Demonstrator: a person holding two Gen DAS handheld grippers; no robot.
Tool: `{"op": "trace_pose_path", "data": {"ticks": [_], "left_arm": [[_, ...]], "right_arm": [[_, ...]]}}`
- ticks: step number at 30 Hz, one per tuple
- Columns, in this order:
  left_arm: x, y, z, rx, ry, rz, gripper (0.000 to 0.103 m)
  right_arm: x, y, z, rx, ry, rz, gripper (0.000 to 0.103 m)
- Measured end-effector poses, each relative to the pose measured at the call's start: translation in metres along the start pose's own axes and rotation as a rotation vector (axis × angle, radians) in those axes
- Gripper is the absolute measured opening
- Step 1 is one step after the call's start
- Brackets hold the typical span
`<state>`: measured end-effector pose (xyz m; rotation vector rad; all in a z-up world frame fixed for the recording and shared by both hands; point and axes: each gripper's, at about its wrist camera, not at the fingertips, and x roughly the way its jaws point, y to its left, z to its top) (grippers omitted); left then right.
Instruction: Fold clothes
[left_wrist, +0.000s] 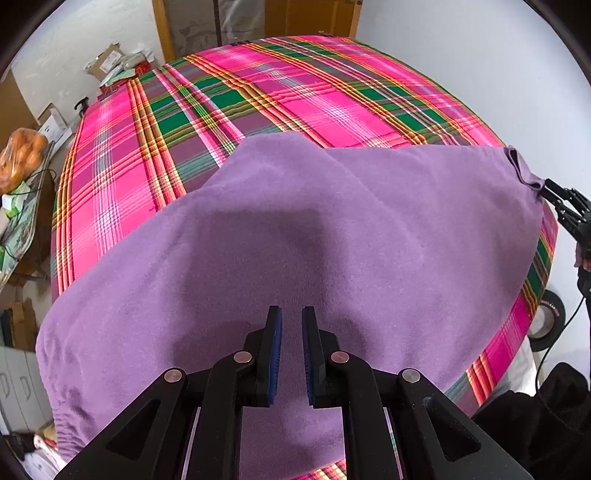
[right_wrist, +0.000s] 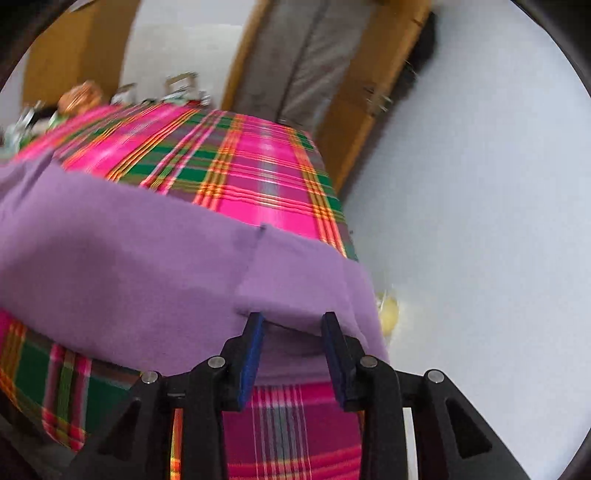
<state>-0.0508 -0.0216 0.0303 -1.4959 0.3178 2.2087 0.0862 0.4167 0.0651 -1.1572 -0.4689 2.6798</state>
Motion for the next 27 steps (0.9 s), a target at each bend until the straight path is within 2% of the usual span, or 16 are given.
{"op": "trace_pose_path", "data": {"ticks": [6,10,14,19,21,22,25,27], "left_arm": [[0.0,0.001,-0.001,-0.008,0.0,0.008,0.011],[0.002,0.0,-0.001,-0.008,0.007,0.011,0.011],[0.003,-0.002,0.0,-0.003,0.008,0.01,0.011],[0.005,-0.004,0.001,0.002,0.011,0.011,0.011],[0.005,-0.004,0.001,0.002,0.011,0.014,0.011],[0.005,-0.004,0.001,0.001,0.011,0.016,0.011],[0.004,-0.005,0.002,-0.005,0.008,0.018,0.011],[0.004,-0.005,0.002,-0.006,0.007,0.018,0.011]], "right_arm": [[0.011,0.008,0.0,-0.075,0.015,0.009,0.036],[0.005,0.006,0.006,-0.105,-0.031,-0.02,0.036],[-0.002,0.001,0.01,-0.129,-0.065,-0.007,0.039],[0.014,0.005,0.008,-0.192,0.001,0.052,0.039],[0.017,0.005,0.008,-0.18,0.005,0.07,0.028],[0.016,0.003,0.008,-0.165,0.003,0.078,0.008],[0.012,-0.016,0.016,-0.044,-0.04,0.08,0.005],[0.01,-0.043,0.019,0.101,-0.069,0.065,0.005]]}}
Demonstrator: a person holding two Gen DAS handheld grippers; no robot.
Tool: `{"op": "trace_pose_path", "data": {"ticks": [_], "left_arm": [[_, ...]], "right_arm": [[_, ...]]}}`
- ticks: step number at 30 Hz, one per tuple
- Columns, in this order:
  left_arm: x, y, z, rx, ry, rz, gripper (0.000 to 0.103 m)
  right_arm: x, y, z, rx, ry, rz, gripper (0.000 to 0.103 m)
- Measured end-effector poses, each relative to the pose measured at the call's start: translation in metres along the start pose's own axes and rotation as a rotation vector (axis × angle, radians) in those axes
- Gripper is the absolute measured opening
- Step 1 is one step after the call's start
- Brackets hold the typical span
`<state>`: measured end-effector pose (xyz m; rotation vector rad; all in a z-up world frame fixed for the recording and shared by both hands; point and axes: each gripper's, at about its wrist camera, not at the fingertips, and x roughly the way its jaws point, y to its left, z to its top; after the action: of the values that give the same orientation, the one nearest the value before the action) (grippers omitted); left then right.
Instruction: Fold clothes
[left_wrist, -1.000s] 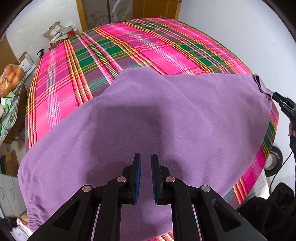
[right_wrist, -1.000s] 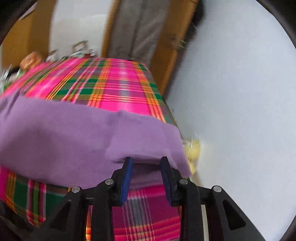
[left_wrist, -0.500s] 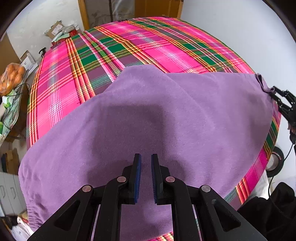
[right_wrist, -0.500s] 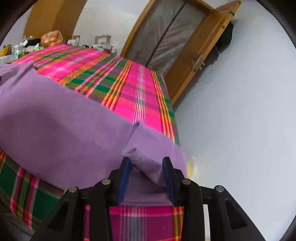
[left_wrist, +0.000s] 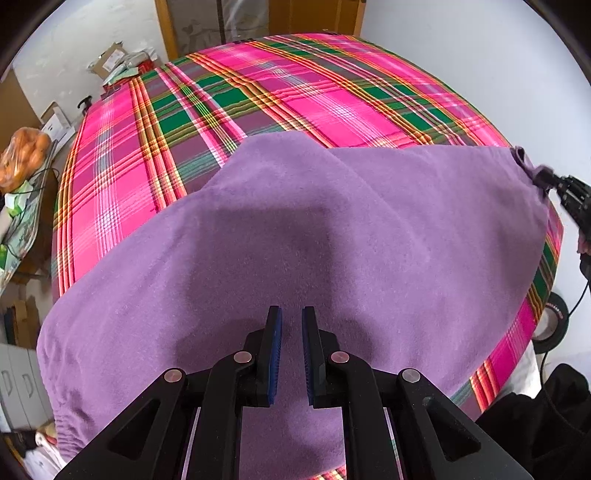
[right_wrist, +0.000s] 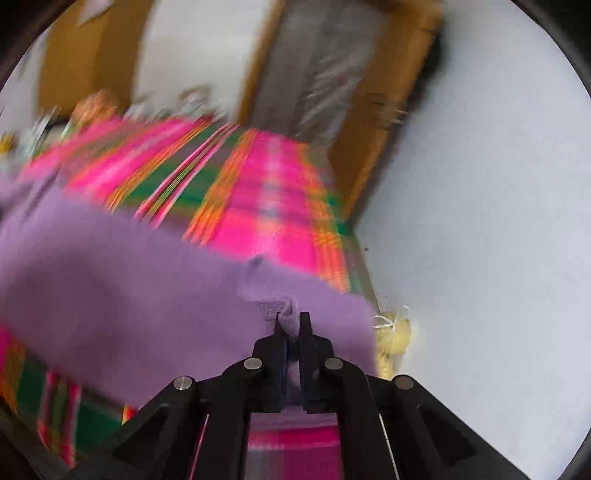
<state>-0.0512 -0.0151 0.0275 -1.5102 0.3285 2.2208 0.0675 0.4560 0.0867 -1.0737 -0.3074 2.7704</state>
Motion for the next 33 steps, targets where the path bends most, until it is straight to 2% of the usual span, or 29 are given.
{"op": "trace_pose_path", "data": {"ticks": [3,6,9,14,19,21,23,24,25,27,29,33], "left_arm": [[0.001,-0.001,0.0,0.003,0.001,-0.001,0.011],[0.001,-0.002,0.0,0.004,0.001,0.0,0.011],[-0.001,-0.001,0.0,0.0,-0.005,-0.003,0.011],[-0.005,-0.004,0.0,0.001,-0.018,-0.012,0.011],[-0.005,-0.009,-0.001,0.011,-0.02,-0.023,0.011],[-0.004,-0.011,0.0,0.015,-0.019,-0.025,0.011],[-0.005,-0.013,0.0,0.017,-0.021,-0.027,0.011],[-0.006,-0.013,0.0,0.016,-0.025,-0.028,0.011],[-0.007,-0.014,0.0,0.015,-0.028,-0.03,0.011],[-0.008,-0.014,-0.001,0.014,-0.032,-0.032,0.011],[-0.007,-0.014,-0.001,0.012,-0.029,-0.033,0.011],[-0.004,-0.015,-0.001,0.011,-0.015,-0.031,0.011]], "right_arm": [[0.002,-0.058,0.005,0.296,-0.021,-0.04,0.005],[0.012,-0.117,-0.011,0.586,-0.005,-0.035,0.005],[0.024,-0.149,-0.036,0.777,0.026,0.042,0.005],[0.036,-0.149,-0.061,0.864,0.083,0.081,0.005],[0.019,-0.156,-0.061,0.902,0.02,0.125,0.005],[0.028,-0.161,-0.069,0.897,0.079,0.099,0.006],[0.046,-0.163,-0.083,0.904,0.193,0.045,0.015],[0.054,-0.165,-0.093,0.933,0.259,0.013,0.015],[0.056,-0.167,-0.102,0.968,0.284,0.002,0.015],[0.051,-0.171,-0.113,1.032,0.245,0.025,0.019],[0.044,-0.173,-0.11,1.033,0.189,0.035,0.028],[0.04,-0.177,-0.082,0.966,0.091,0.121,0.042]]}}
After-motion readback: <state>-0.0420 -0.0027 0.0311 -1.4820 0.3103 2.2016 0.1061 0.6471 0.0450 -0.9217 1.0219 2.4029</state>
